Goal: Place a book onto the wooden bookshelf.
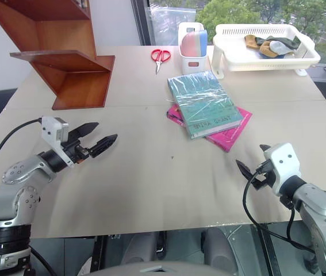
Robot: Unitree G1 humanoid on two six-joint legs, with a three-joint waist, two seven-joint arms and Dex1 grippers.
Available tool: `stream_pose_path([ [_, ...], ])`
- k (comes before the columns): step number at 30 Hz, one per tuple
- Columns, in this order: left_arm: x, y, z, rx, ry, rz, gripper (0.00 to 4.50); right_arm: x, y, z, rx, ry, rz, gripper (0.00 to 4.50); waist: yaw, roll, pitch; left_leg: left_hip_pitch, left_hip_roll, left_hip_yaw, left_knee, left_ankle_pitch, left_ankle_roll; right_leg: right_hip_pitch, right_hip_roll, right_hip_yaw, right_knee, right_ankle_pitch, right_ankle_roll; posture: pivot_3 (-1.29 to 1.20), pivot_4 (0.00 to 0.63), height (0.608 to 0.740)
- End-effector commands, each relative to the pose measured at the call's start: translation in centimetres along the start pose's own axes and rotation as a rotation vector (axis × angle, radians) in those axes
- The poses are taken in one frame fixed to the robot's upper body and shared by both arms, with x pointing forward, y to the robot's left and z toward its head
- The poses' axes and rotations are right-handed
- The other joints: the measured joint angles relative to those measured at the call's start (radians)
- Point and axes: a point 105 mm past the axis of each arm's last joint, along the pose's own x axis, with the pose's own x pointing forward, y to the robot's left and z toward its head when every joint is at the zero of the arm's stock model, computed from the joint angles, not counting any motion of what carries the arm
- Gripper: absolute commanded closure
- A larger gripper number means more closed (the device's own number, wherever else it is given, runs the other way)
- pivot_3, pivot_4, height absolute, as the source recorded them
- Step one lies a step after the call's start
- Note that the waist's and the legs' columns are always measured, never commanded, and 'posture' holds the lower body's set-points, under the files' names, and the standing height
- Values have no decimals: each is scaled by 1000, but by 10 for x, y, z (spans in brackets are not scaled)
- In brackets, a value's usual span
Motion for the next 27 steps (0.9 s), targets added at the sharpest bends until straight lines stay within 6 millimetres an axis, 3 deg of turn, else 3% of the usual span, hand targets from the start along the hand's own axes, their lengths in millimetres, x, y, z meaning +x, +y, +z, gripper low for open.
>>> stream_pose_path([
  [1,-6,3,9,30,-21,5,13,-3,-6,12,-41,-40,-12,0,0,0,0,0,0,0,0,0,0,0,0,0,0,0,0,0,150,740],
  [10,-2,-3,13,26,-40,-16,13,2,-7,13,-50,-50,-2,0,0,0,0,0,0,0,0,0,0,0,0,0,0,0,0,0,150,740],
  [27,7,-34,17,39,-43,-115,13,15,-13,25,-61,-65,-17,0,-1,0,0,0,0,0,0,0,0,0,0,0,0,0,0,0,150,740],
])
